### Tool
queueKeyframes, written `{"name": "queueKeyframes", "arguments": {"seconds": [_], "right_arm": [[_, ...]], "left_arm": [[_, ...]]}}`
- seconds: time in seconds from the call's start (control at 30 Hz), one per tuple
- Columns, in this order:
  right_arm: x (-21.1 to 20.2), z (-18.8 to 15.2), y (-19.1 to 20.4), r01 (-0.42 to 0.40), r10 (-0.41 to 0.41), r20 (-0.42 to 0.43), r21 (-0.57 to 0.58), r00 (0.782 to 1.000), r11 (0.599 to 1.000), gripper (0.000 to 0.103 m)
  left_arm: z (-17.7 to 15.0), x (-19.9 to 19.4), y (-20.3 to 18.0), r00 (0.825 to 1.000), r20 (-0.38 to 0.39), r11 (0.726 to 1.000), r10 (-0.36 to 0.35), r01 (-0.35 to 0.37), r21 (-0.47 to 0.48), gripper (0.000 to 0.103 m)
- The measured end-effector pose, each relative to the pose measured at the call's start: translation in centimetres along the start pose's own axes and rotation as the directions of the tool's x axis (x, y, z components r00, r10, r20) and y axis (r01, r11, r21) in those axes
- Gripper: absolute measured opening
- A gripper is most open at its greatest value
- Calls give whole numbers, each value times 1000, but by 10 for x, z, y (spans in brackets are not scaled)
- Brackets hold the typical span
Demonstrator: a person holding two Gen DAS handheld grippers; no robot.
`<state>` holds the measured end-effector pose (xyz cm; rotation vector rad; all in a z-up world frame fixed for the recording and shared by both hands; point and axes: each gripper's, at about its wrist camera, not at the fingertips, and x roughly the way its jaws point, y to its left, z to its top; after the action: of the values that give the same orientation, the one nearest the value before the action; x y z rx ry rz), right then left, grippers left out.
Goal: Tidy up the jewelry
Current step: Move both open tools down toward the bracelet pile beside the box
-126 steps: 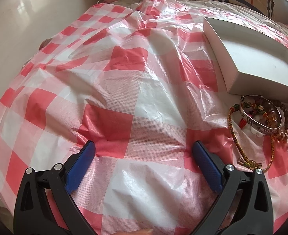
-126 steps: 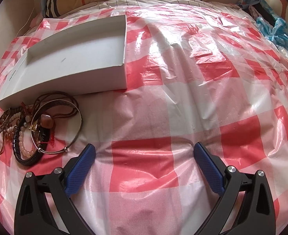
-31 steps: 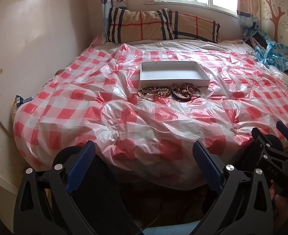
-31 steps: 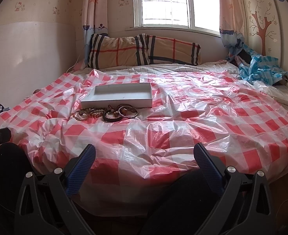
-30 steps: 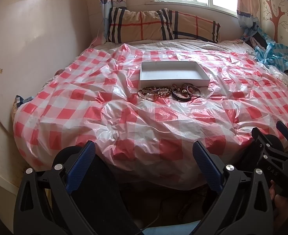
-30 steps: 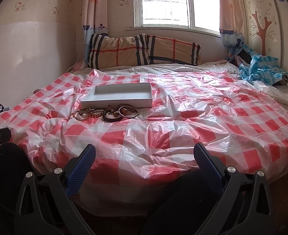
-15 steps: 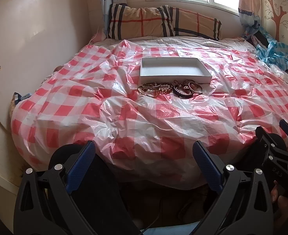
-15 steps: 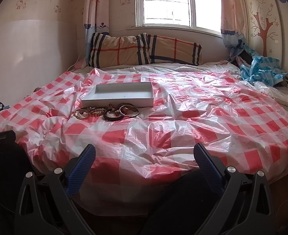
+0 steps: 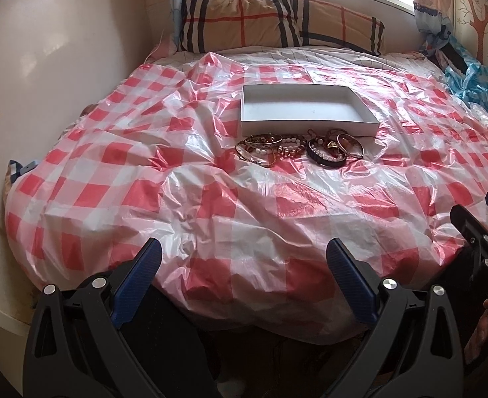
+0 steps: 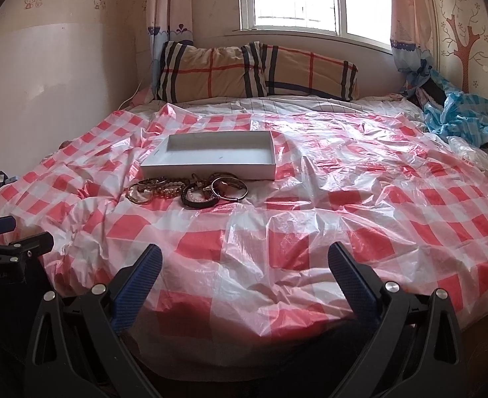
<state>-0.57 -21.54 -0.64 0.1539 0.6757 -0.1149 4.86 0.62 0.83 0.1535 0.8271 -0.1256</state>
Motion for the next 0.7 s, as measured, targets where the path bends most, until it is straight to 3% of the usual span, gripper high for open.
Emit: {"name": "queueKeyframes", "arguments": {"seconds": [0.3, 0.5, 0.7], "right_arm": [[119, 52, 7, -53, 42, -163, -59, 986, 997, 96], [211, 70, 11, -92, 62, -306, -86, 950, 992, 96], [265, 78, 17, -115, 68, -374, -105, 925, 988, 96]], "left_arm": [[57, 83, -4, 1000, -20, 1000, -5, 5, 2, 96], [94, 156, -8, 997, -71, 999, -40, 40, -3, 96], [123, 214, -21, 994, -103, 999, -44, 45, 7, 96]]}}
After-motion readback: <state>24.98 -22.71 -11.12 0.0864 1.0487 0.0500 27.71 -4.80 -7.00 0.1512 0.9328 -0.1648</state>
